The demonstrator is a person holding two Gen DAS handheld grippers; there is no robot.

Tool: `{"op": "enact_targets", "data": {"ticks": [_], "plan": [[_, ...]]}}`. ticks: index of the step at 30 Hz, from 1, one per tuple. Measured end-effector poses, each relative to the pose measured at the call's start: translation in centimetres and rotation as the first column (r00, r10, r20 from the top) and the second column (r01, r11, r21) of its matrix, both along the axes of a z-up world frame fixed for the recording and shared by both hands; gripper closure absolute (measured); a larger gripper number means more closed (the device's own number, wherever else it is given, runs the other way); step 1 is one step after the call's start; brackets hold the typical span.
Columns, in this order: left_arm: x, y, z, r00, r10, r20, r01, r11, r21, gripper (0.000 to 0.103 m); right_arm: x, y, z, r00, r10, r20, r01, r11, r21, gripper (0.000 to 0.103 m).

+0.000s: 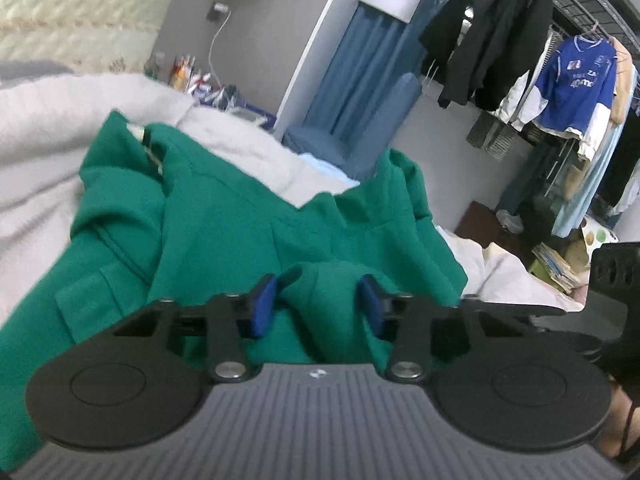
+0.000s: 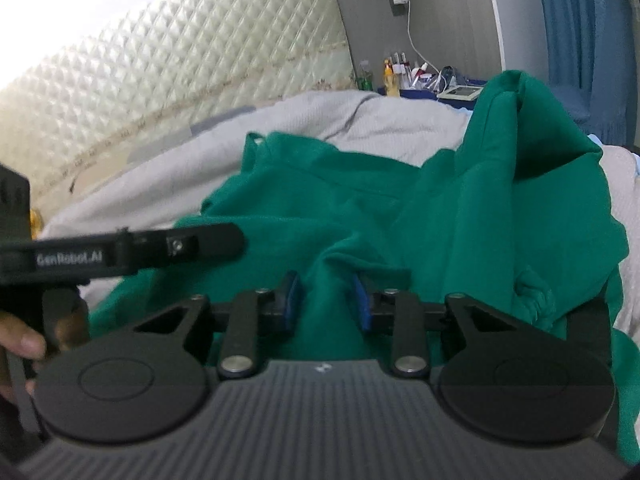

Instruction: Fold large clothes

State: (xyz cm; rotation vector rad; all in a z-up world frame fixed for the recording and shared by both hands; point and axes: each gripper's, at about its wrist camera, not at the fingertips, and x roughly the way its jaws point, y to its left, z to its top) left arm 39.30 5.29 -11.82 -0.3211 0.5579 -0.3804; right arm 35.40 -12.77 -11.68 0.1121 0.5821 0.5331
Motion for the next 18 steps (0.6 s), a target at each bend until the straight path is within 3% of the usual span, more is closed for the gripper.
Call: {"op": "enact_targets", "data": {"ticks": [3,8,13,16,18], "plan": [[0.4,-0.2,-1.0,0.999,0.002,-0.034,0.000,0.999,0.032,0.067,0.4,0.1,-0.8,0.999,-0.004,-0.041,0.003,1.000,-0.024,0.076],[1.7,-1.0,-3.4,0.990,0.029,-0.138,-0.011,0.992,0.128,0.069,0.6,0.8,-2.6,0.994,-0.012,-0.106,0.000,0.994,-0.111,0.076],[1.8,-0.8,-3.3,0.990,0.033,-0.134,-0.017,0.993,0.113,0.069,0.1,1.0,-2.6,0.995,-0.015,-0.094,0.001,0.990,-0.143,0.076],[1.4,-0.3,-2.8,0.992,0.038,-0.120,-0.028,0.996,0.084,0.066,-0.1,0.9,-2.1,0.996,-0.017,-0.087,0.005,0.990,-0.139,0.075],[0.9,0.0,-1.8,0.994,0.043,-0.097,-0.037,0.997,0.063,0.052,-0.4,0.9,-1.6,0.997,-0.022,-0.075,0.011,0.990,-0.142,0.073]]}}
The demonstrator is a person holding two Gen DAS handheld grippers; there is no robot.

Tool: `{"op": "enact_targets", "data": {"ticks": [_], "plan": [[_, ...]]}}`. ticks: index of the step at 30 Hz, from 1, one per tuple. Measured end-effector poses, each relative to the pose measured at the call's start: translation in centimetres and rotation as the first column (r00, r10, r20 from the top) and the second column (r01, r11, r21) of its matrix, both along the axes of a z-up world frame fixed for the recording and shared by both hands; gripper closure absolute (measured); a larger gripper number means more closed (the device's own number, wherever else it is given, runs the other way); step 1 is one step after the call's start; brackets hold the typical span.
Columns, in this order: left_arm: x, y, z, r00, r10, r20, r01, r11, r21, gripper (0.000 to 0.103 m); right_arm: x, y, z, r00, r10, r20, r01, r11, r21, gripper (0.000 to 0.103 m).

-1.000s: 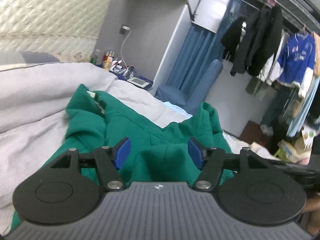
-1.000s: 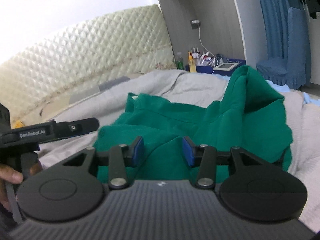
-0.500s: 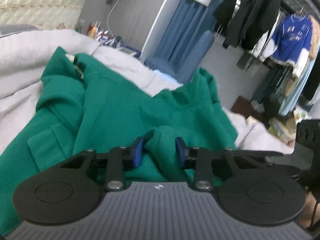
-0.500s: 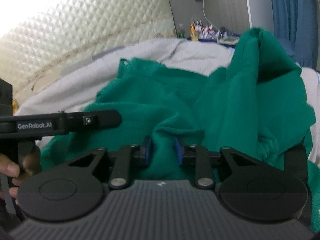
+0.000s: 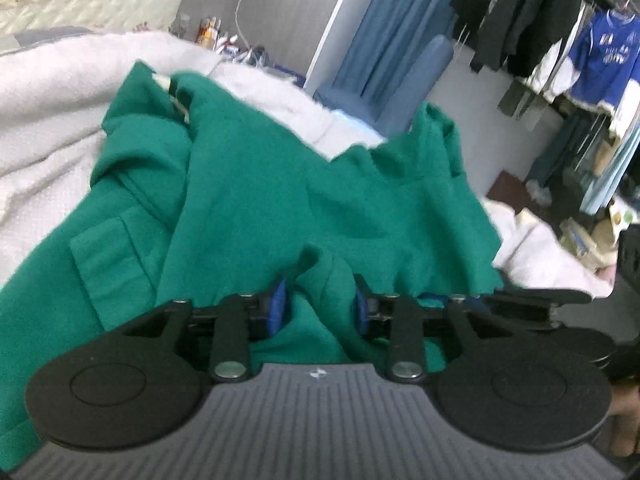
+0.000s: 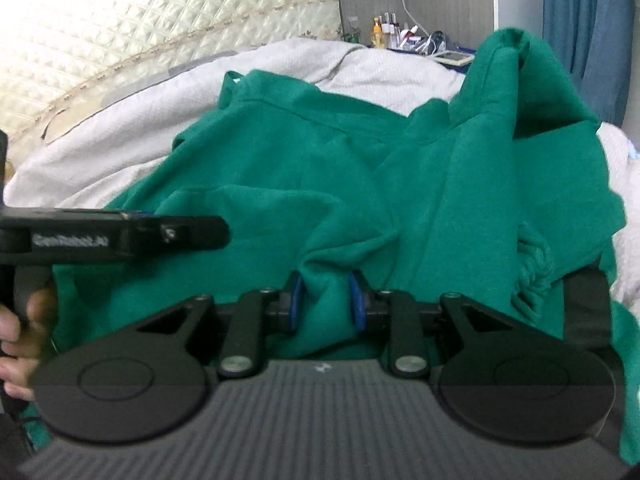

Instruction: Fold large clothes

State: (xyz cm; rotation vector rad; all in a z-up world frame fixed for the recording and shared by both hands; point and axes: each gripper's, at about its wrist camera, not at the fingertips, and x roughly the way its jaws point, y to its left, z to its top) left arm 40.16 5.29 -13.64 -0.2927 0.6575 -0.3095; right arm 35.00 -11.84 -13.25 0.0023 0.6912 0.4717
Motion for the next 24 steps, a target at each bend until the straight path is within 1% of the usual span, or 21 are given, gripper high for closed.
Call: {"op": "enact_targets", "data": {"ticks": [1,2,3,4,6,7,9,11,14,16,17,18,19,21,23,24], "plan": [[-0.4,0.1,0.6,1.000,0.009,0.019,-0.008,1.000,-0.005,0.047,-0.2,-0.1,0.4,1.000,-0.003,0.007,0.003,1.000,0.005,0.072],[-1.0,0.2,1.2,0.999,0.014,0.042,-0.014,1.000,-0.009,0.041,-0.4,-0.2,0.8,1.000,-0.009,0.013,0.009,1.000,0.015,0.069],[-1.5,0.4,1.8,0.998,0.017,0.064,-0.017,1.000,-0.014,0.039,-0.6,-0.4,1.3,1.000,-0.017,0.018,0.017,0.999,0.031,0.059],[-1.9,0.6,2.2,0.996,0.024,0.081,-0.022,1.000,-0.020,0.038,-0.9,-0.6,1.8,0.999,-0.025,0.024,0.024,0.998,0.050,0.053],[-2.6,1.2,2.8,0.994,0.039,0.103,-0.036,0.999,-0.032,0.035,-1.3,-0.9,2.8,0.998,-0.033,0.054,0.030,0.997,0.066,0.053],[-2.8,1.4,2.9,0.993,0.049,0.106,-0.046,0.998,-0.035,0.035,-1.4,-1.0,3.5,0.996,-0.039,0.076,0.034,0.997,0.069,0.053],[-2.7,1.7,2.8,0.993,0.064,0.095,-0.061,0.997,-0.037,0.035,-1.1,-1.4,4.8,0.991,-0.059,0.124,0.050,0.996,0.074,0.053],[-2.6,1.8,2.5,0.993,0.071,0.091,-0.069,0.997,-0.029,0.036,-0.2,-1.7,6.2,0.978,-0.094,0.184,0.086,0.995,0.050,0.053],[-2.3,1.9,2.0,0.995,0.052,0.081,-0.049,0.998,-0.041,0.036,2.6,-2.2,7.7,0.963,-0.129,0.238,0.132,0.991,0.000,0.054],[-2.0,1.8,1.7,0.996,0.025,0.083,-0.020,0.998,-0.052,0.036,5.4,-2.6,8.3,0.959,-0.140,0.244,0.149,0.989,-0.018,0.054],[-2.0,1.5,1.6,0.996,0.015,0.086,-0.011,0.999,-0.053,0.036,7.0,-2.8,8.4,0.962,-0.138,0.238,0.147,0.989,-0.022,0.055],[-2.0,1.3,1.4,0.996,0.006,0.085,-0.002,0.999,-0.052,0.036,8.6,-2.7,8.5,0.963,-0.133,0.233,0.143,0.989,-0.030,0.064],[-2.0,1.1,1.1,0.997,-0.008,0.082,0.012,0.999,-0.052,0.036,10.1,-2.4,8.5,0.964,-0.130,0.231,0.144,0.989,-0.044,0.069],[-1.8,0.7,0.7,0.996,-0.029,0.080,0.032,0.998,-0.045,0.036,12.6,-1.4,8.3,0.965,-0.117,0.236,0.141,0.986,-0.089,0.072],[-1.6,0.4,0.2,0.997,-0.035,0.073,0.037,0.999,-0.028,0.036,14.7,-0.2,7.6,0.962,-0.094,0.257,0.143,0.973,-0.180,0.076],[-1.4,0.3,0.0,0.997,-0.035,0.071,0.037,0.999,-0.024,0.036,15.8,0.3,7.1,0.962,-0.098,0.256,0.159,0.959,-0.233,0.080]]}}
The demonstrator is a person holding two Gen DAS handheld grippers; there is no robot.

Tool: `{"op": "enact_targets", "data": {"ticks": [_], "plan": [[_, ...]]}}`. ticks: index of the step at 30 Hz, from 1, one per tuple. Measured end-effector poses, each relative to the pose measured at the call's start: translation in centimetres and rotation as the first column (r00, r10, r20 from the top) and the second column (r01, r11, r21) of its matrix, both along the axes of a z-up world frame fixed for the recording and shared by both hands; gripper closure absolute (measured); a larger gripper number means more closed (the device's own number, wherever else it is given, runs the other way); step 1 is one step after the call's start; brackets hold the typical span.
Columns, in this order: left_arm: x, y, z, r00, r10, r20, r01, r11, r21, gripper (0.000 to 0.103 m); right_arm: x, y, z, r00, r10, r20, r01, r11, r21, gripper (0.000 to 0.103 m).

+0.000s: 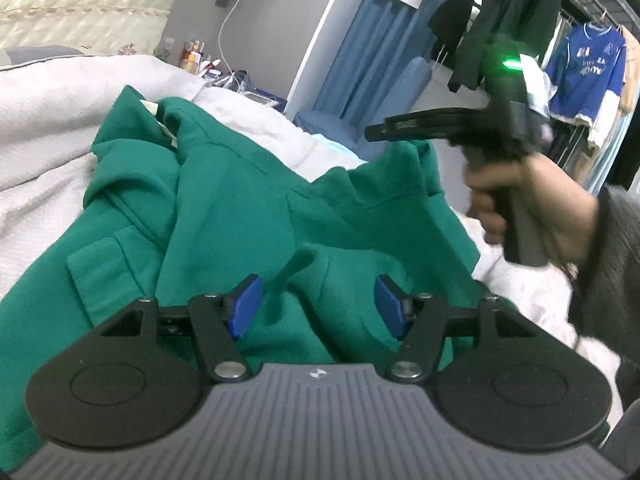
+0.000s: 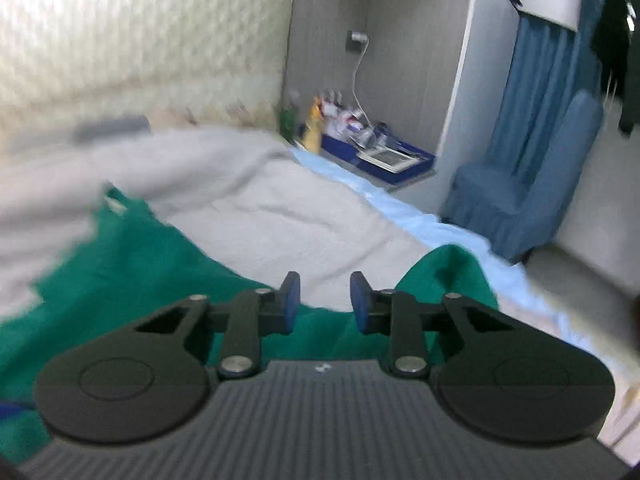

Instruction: Fold large clothes

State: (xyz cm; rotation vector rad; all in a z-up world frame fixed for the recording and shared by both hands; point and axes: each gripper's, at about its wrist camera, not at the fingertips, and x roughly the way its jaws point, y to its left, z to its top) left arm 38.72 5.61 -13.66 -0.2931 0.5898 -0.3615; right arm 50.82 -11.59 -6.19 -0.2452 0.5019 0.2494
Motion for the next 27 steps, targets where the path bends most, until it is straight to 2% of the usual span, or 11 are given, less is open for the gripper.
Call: {"op": "enact_targets", "data": {"ticks": [3,5,7,10,13,20,22,27], "plan": [[0.4,0.0,-0.5,1.000,0.009,-0.014,-0.009,1.000,0.011,0.036,2.0,-0.6,-1.2,0.997,-0.065,0.033,0.068,0.995,-0.079,0.086],[0.6,0.2,-0.6,0.999,0.013,-0.031,-0.012,1.000,0.008,0.036,2.1,-2.2,-2.0,0.994,-0.085,0.072,0.090,0.993,-0.072,0.087],[0.8,0.4,-0.8,0.999,0.021,-0.045,-0.021,1.000,-0.006,0.036,2.4,-3.7,-3.0,0.990,-0.127,0.065,0.132,0.988,-0.084,0.094],[1.0,0.9,-1.1,0.998,0.036,-0.054,-0.037,0.999,-0.027,0.036,2.1,-5.9,-4.4,0.979,-0.188,0.083,0.195,0.977,-0.089,0.094],[1.1,0.9,-1.1,0.998,0.045,-0.048,-0.046,0.999,-0.019,0.036,2.2,-7.9,-5.5,0.966,-0.243,0.086,0.247,0.968,-0.045,0.095],[1.6,0.5,-1.7,0.997,0.053,-0.052,-0.053,0.999,0.012,0.036,3.5,-9.9,-8.6,0.968,-0.248,0.021,0.247,0.968,0.044,0.095],[2.0,0.6,-2.3,0.995,0.062,-0.075,-0.063,0.998,-0.006,0.036,3.9,-9.7,-9.5,0.971,-0.236,0.019,0.235,0.971,0.043,0.096],[2.8,0.6,-2.9,0.994,0.061,-0.085,-0.061,0.998,0.013,0.036,4.0,-9.8,-10.0,0.972,-0.236,0.023,0.234,0.971,0.056,0.096]]}}
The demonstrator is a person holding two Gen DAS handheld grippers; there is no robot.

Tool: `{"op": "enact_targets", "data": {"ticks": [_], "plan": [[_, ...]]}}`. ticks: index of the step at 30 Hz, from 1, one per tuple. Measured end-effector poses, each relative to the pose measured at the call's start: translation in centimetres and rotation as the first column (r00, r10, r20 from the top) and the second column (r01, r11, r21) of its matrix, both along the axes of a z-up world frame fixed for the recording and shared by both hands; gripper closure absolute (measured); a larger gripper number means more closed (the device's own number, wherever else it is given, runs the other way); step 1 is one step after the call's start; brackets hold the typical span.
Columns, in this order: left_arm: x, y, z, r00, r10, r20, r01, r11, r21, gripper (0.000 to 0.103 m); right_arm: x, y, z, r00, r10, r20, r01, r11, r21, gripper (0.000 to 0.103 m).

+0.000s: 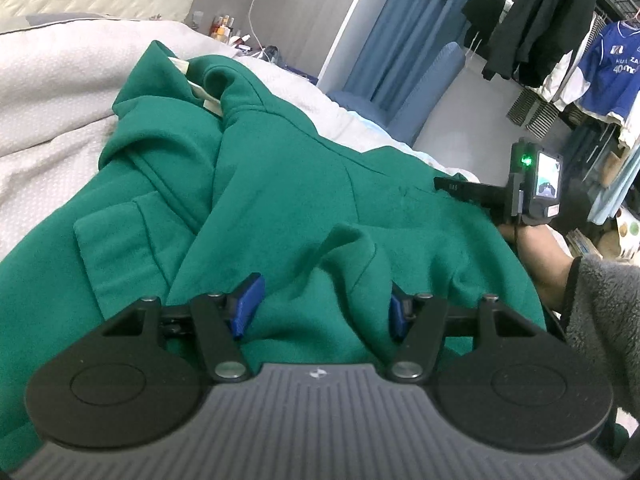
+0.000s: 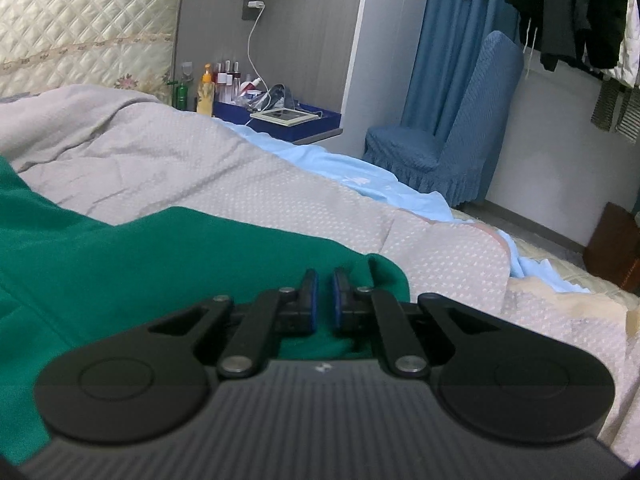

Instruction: Fold large clothes

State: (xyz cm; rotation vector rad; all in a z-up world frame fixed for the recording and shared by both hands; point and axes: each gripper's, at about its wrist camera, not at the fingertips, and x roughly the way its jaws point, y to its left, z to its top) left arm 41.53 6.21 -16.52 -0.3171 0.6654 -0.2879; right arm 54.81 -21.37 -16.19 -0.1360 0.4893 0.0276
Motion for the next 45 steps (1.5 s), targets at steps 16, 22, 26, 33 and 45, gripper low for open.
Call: {"op": "enact_targets", "data": {"ticks": [16,22,26,33,45], "plan": [[-3.0,0.1,3.2,0.997,-0.017,0.079,0.020,0.999,-0.037,0.036,-13.1,0.1,8.0,0.989,0.150,0.008,-0.149,0.977,0.155,0.088],[-7.2,0.5,5.7,0.990,-0.020,0.137,0.020,1.000,-0.002,0.036,-20.5,0.1,11.1,0.980,0.200,0.019,-0.199,0.951,0.238,0.088],[-9.8,1.2,6.9,0.990,-0.015,0.139,0.021,0.999,-0.039,0.036,-23.8,0.3,13.0,0.980,0.198,-0.014,-0.186,0.939,0.289,0.088],[-12.2,4.7,6.0,0.999,0.037,-0.009,-0.038,0.986,-0.161,0.036,-26.0,-2.4,10.7,0.966,0.074,-0.248,0.028,0.923,0.384,0.088],[-15.7,15.8,6.5,0.904,0.293,-0.311,-0.368,0.904,-0.217,0.035,-24.5,-9.6,4.4,0.849,-0.089,-0.520,0.423,0.704,0.570,0.018]]}}
